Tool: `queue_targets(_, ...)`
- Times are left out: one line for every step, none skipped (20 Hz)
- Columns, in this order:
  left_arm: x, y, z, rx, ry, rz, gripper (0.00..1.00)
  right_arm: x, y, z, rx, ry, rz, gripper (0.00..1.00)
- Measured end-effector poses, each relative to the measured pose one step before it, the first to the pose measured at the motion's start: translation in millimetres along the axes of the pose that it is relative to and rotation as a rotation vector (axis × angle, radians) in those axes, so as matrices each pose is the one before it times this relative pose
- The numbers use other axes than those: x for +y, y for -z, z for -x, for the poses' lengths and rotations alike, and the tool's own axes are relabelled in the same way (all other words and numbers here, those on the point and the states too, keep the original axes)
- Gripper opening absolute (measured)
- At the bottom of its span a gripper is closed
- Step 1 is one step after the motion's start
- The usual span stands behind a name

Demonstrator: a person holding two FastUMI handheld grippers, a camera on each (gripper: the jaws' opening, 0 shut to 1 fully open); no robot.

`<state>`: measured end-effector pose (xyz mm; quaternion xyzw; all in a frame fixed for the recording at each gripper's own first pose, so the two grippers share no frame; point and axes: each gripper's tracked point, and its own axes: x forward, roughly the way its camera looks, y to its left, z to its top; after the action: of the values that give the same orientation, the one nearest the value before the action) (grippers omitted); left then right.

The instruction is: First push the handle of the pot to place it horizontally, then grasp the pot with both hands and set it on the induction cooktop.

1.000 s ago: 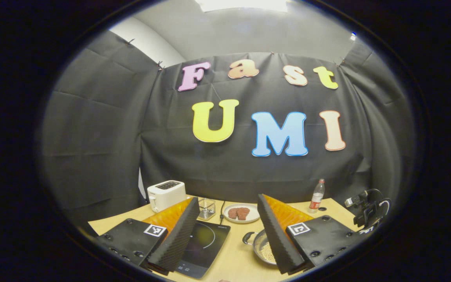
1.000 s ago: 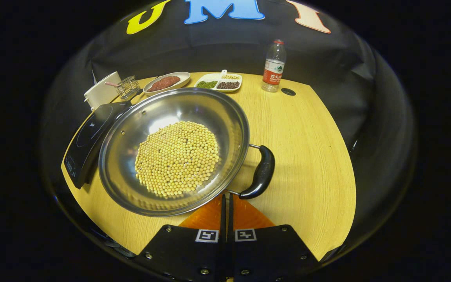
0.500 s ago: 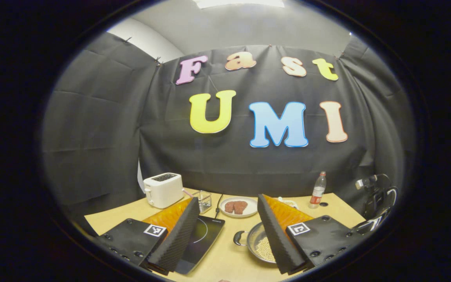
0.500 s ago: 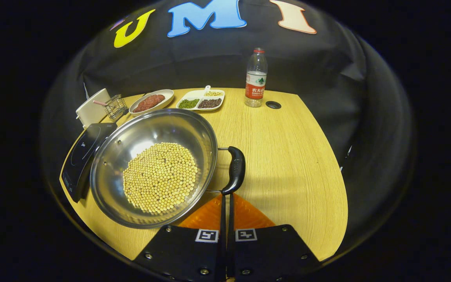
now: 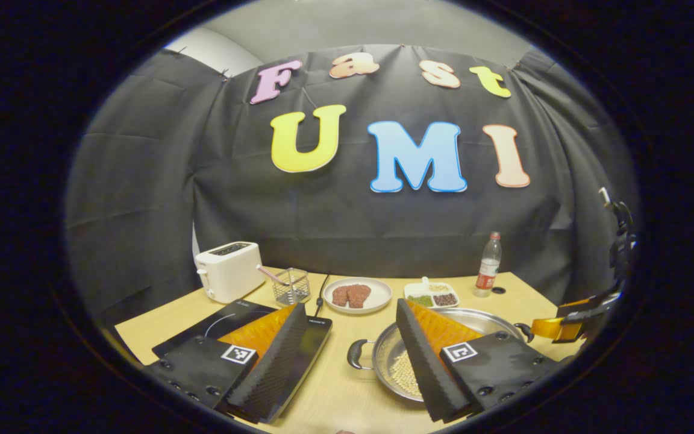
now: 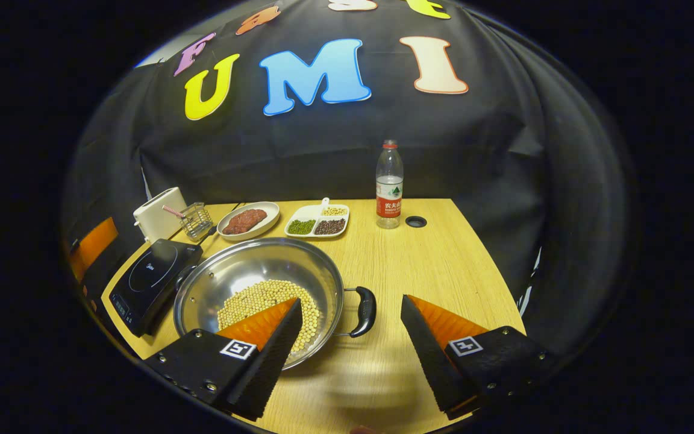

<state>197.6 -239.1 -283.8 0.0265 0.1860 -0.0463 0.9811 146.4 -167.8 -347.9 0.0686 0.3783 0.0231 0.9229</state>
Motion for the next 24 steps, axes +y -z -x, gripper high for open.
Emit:
queue_targets(-4.81, 9.43, -12.01, 0.02202, 0.01891, 0.00344, 0.97, 0.90, -0.26, -2.16, 0.00173, -0.00279, -0.00692, 1.00)
queue_targets(-2.55, 8.80, -9.40, 0.02196, 0.01714, 0.00621, 0.96, -1.07, 0.76, -3.97, 0.00031, 0.00747, -0.00260, 1.00)
queue_targets(-1.40, 9.70, -10.04, 0.02333, 0.01191, 0.00388, 0.94, -2.71, -0.46, -4.70, 0.00018, 0.01138, 0.00072, 1.00)
queue_targets(-1.05, 8.04, -10.19, 0.02319, 0.00862, 0.00159, 0.96, 0.16, -0.16, -4.32, -0.00084, 0.00594, -0.00202, 1.00)
queue_targets(-1.01, 9.49, -11.89, 0.02387, 0.01134, -0.00004, 0.97, 0.61, -1.00, -3.83, -0.00035, 0.00475, -0.00289, 1.00)
queue_targets(-1.34, 8.09, -9.09, 0.02221, 0.01016, -0.00430, 0.95, 0.02, 1.10, -3.79, 0.00123, 0.00556, 0.00013, 1.00)
queue_targets(-1.70, 8.89, -10.76, 0.02162, 0.00893, -0.00927, 0.97, -1.20, 1.62, -3.02, 0.00368, 0.00476, 0.00134, 1.00)
queue_targets(0.00, 9.71, -9.82, 0.02301, 0.00564, -0.00743, 0.97, 0.56, 1.50, -5.10, 0.00413, 0.00379, 0.00239, 1.00)
queue_targets(-0.80, 7.55, -10.94, 0.02099, 0.00663, -0.00390, 1.00, -0.63, 1.91, -4.51, 0.00737, 0.00627, 0.00273, 1.00)
queue_targets(-1.15, 7.91, -8.15, 0.02085, 0.00582, -0.00261, 0.98, 0.40, 2.63, -3.53, 0.00814, 0.00291, 0.00142, 1.00)
queue_targets(0.30, 7.44, -7.77, 0.02118, 0.00022, -0.00442, 1.00, -0.25, 1.98, -3.70, 0.00657, 0.00446, -0.00022, 1.00)
queue_targets(1.80, 5.18, -6.14, 0.01862, -0.00274, -0.00171, 0.97, 0.59, 2.79, -4.59, 0.00650, 0.00500, 0.00112, 1.00)
queue_targets(1.59, 4.67, -6.03, 0.01480, 0.00016, 0.00049, 0.95, -1.23, 2.36, -2.71, 0.00825, 0.00364, 0.00146, 1.00)
queue_targets(2.20, 5.33, -6.03, 0.01528, -0.00268, -0.00007, 0.98, 0.23, 3.55, -3.48, 0.00883, 0.00640, 0.00251, 1.00)
queue_targets(0.85, 4.30, -6.36, 0.01424, 0.00082, 0.00006, 0.98, -1.23, 1.99, -2.32, 0.00729, 0.00415, 0.00234, 1.00)
queue_targets(-0.31, 6.09, -3.76, 0.01593, 0.00120, 0.00085, 0.97, 0.15, 3.31, -3.37, 0.00590, 0.00506, 0.00153, 1.00)
queue_targets(-0.31, 3.35, -2.14, 0.01336, 0.00154, -0.00113, 0.98, 0.01, 2.83, -3.64, 0.00882, 0.00211, 0.00060, 1.00)
queue_targets(-0.34, 4.61, -1.32, 0.01132, 0.00209, -0.00069, 0.98, -1.21, 4.64, -2.05, 0.01046, 0.00380, 0.00015, 1.00)
queue_targets(0.40, 3.35, -2.00, 0.01335, -0.00249, -0.00245, 1.00, -3.37, 3.96, -1.32, 0.01323, 0.00550, -0.00022, 1.00)
queue_targets(0.20, 4.90, -2.66, 0.01085, -0.00259, -0.00398, 0.98, -0.88, 4.54, -3.65, 0.01146, 0.00476, -0.00134, 1.00)
queue_targets(0.38, 2.24, -2.46, 0.00629, -0.00264, -0.00262, 1.00, -0.02, 3.01, -3.02, 0.01063, 0.00313, -0.00198, 1.00)
queue_targets(0.07, 2.95, -2.08, 0.00414, -0.00014, -0.00038, 1.00, -1.86, 2.90, -3.03, 0.00796, 0.00433, 0.00062, 1.00)
queue_targets(-0.01, 2.37, -1.62, 0.00562, 0.00079, 0.00028, 0.99, 1.39, 2.32, -2.92, 0.00877, -0.00714, -0.00394, 1.00)
queue_targets(0.20, 2.01, -0.54, 0.00583, -0.00147, 0.00074, 0.94, 0.33, 0.51, 1.12, 0.00416, -0.00319, -0.00329, 0.97)
